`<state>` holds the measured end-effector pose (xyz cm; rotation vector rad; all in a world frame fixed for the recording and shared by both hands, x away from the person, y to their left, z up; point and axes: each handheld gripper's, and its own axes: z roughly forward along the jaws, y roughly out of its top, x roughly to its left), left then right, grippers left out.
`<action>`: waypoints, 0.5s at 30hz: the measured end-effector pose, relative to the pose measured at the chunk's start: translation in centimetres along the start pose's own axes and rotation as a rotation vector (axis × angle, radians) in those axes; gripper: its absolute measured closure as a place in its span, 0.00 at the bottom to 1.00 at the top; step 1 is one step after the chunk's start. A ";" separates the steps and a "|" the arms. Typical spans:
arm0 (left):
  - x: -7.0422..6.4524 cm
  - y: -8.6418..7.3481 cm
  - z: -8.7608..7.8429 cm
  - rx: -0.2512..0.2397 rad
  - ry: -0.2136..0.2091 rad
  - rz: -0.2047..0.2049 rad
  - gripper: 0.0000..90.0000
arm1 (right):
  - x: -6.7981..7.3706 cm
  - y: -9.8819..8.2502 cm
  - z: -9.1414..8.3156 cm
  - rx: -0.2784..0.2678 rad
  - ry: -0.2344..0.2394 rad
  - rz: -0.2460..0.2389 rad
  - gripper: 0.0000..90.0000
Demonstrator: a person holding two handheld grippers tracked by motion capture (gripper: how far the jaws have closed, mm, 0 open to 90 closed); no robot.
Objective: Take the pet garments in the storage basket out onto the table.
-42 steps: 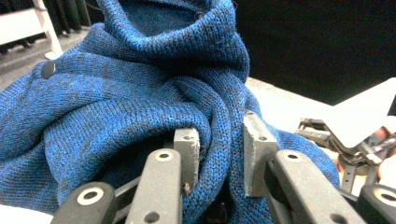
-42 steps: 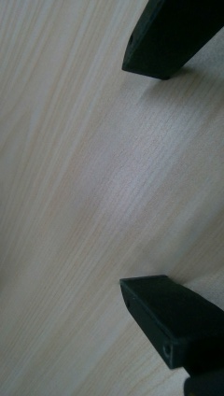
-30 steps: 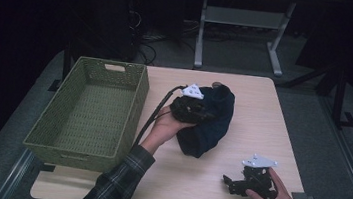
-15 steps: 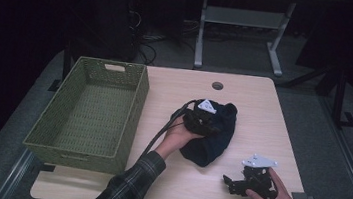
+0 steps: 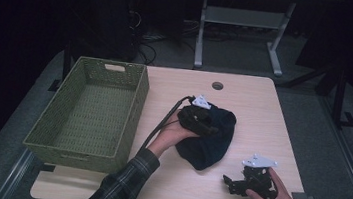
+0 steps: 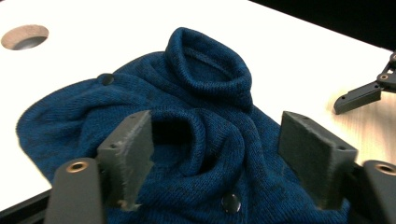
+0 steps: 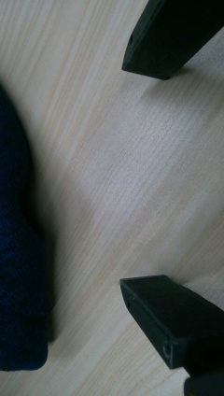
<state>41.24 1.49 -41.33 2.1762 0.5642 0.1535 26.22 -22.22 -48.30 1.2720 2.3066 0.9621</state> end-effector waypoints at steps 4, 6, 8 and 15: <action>0.0 0.0 -0.6 -0.004 0.003 -0.002 0.21 | 0.0 0.0 0.0 0.002 0.002 0.003 0.00; -0.1 -0.2 -1.1 -0.006 -0.006 0.001 0.19 | 0.0 0.0 0.0 0.003 0.001 0.001 0.00; -0.2 -0.3 -1.3 -0.012 -0.005 -0.005 0.18 | 0.0 0.0 0.0 0.002 0.001 0.005 0.00; -0.9 -1.4 -2.9 -0.014 0.001 -0.004 0.16 | 0.0 0.0 0.0 0.005 0.003 0.005 0.00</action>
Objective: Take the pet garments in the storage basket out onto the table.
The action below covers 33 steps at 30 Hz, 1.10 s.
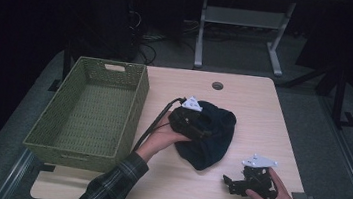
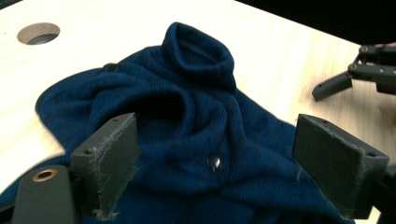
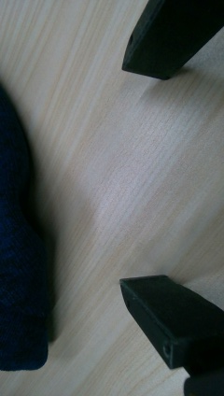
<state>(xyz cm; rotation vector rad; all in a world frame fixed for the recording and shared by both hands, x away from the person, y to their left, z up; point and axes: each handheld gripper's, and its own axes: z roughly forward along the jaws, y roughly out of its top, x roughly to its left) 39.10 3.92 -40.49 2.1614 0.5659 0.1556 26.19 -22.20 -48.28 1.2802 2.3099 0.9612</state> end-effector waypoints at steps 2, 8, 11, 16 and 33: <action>-0.2 -0.5 -0.5 -0.011 0.006 -0.004 0.16 | 0.0 0.0 0.0 0.000 0.000 0.000 0.00; -0.8 -2.2 -2.5 -0.027 0.050 -0.019 0.15 | 0.0 0.0 0.0 -0.002 -0.002 -0.004 0.00; -0.9 -3.1 -3.0 -0.021 0.067 -0.024 0.15 | 0.0 0.0 0.0 -0.003 -0.002 -0.005 0.00; -1.5 -4.5 -3.8 -0.013 0.081 -0.038 0.15 | 0.0 0.0 0.0 -0.003 -0.002 -0.006 0.00; -4.3 -9.8 -5.0 0.060 0.123 -0.046 0.15 | 0.0 0.0 0.0 -0.003 -0.002 -0.007 0.00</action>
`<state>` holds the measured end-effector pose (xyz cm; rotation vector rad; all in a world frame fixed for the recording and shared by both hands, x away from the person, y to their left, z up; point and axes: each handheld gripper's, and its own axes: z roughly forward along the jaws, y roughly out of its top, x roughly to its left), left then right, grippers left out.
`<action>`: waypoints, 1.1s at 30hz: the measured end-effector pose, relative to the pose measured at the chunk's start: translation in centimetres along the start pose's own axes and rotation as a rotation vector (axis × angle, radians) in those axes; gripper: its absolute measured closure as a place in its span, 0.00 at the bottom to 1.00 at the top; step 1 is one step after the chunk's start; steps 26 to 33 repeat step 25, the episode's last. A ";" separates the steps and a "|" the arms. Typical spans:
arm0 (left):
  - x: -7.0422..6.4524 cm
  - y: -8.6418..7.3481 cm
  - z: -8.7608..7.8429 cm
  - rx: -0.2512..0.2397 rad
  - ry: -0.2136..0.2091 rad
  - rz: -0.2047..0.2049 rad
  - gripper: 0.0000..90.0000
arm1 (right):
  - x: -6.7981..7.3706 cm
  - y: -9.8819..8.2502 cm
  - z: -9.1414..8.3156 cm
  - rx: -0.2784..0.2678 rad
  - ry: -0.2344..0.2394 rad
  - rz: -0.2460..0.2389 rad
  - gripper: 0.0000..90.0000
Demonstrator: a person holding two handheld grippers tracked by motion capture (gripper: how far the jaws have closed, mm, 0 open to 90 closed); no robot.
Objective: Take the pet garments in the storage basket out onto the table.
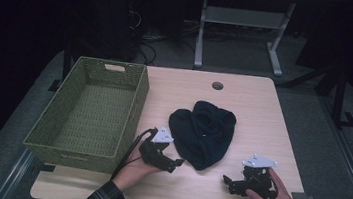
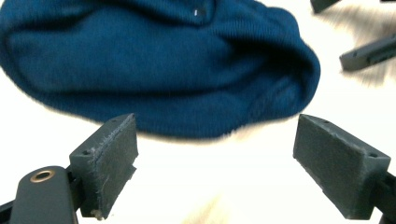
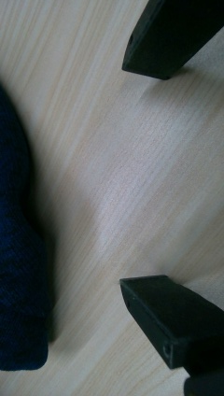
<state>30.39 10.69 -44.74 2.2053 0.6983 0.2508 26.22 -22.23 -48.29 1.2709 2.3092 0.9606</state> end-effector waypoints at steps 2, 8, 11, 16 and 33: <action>-0.2 -0.7 0.0 0.021 0.000 -0.013 0.15 | 0.0 0.0 0.0 0.000 0.000 0.000 0.00; -0.3 -2.5 0.4 0.058 0.064 -0.008 0.15 | 0.0 0.0 0.0 0.000 0.000 0.000 0.00; -0.3 -3.0 0.7 0.070 0.065 -0.012 0.15 | 0.0 0.0 0.0 0.000 0.000 0.000 0.00; -0.3 -3.4 0.7 0.039 0.067 -0.001 0.14 | 0.0 0.0 0.0 0.001 -0.001 -0.001 0.00; -0.4 -3.5 0.7 0.037 0.071 -0.006 0.14 | 0.0 0.0 0.0 0.001 -0.001 -0.002 0.00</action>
